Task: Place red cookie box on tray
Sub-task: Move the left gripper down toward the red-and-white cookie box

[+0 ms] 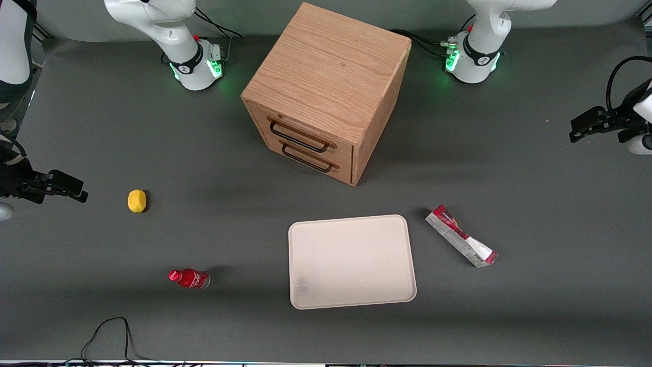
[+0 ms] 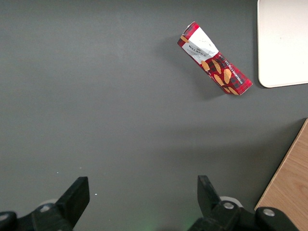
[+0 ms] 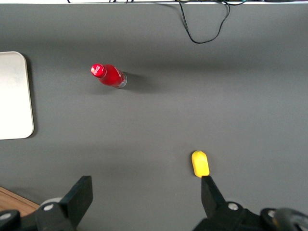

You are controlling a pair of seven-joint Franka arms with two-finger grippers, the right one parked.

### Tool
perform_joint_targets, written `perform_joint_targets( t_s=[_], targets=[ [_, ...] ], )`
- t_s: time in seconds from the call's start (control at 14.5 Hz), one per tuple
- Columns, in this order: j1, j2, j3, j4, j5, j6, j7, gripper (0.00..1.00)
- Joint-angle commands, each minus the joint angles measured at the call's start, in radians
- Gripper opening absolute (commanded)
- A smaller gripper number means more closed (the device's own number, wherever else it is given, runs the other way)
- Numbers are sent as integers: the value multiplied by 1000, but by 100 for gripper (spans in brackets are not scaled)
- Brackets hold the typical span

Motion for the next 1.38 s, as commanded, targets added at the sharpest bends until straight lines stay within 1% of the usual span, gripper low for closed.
perform_joint_targets(
  t_s=[0.0, 0.14, 0.21, 0.28, 0.48, 0.55, 0.62, 0.69, 0.9, 1.1, 1.31],
  targets=[
    [18, -2, -14, 11, -8, -7, 32, 100],
    [16, 18, -12, 26, -16, -6, 35, 100],
    [16, 42, -12, 49, -31, -6, 31, 100],
    [16, 79, -11, 89, -53, -9, 29, 100],
    [10, 191, -11, 194, -74, -27, 8, 100],
    [7, 232, -11, 223, -109, -24, -39, 100],
    [4, 277, -9, 259, -149, -21, -123, 100],
    [-1, 321, -11, 290, -171, -18, -224, 100],
    [-62, 438, -11, 356, -176, 48, -521, 100],
    [-93, 561, -11, 385, -180, 147, -797, 100],
    [-120, 671, -9, 402, -226, 230, -946, 100]
  ],
)
